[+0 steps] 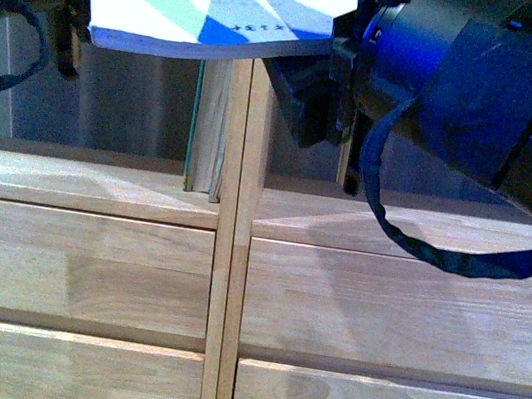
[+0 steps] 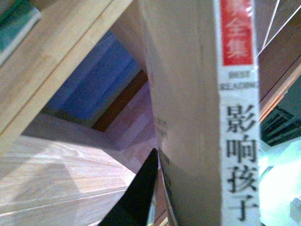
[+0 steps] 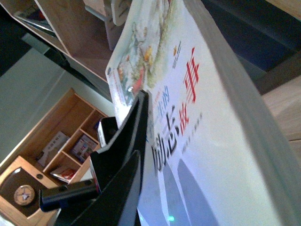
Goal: Organize books on shelf
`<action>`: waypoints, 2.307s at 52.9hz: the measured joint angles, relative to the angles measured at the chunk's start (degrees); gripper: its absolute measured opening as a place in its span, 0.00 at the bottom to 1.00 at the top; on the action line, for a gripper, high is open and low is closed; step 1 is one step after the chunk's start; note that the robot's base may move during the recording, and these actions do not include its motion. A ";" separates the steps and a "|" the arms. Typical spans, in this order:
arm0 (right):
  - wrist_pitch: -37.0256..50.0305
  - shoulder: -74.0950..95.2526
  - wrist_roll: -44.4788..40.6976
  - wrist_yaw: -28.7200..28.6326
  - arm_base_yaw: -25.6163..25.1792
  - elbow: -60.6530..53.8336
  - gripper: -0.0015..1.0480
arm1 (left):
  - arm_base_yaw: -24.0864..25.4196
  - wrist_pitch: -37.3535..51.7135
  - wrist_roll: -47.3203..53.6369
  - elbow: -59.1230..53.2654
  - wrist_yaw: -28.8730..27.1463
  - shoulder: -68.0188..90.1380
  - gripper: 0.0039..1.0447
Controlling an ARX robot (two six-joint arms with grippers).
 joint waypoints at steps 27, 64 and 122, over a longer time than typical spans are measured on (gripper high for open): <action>-5.27 -10.86 -4.90 -9.92 -17.29 -5.49 0.93 | 10.71 -1.22 8.33 -8.35 5.20 -8.83 0.15; -13.84 -30.05 -19.78 -27.08 -38.97 -11.17 0.93 | 10.71 -11.74 61.66 8.44 -19.15 7.72 0.15; -4.02 -34.18 -12.68 -32.35 -48.26 -25.00 0.93 | 8.52 1.81 67.01 41.55 -17.25 43.52 0.15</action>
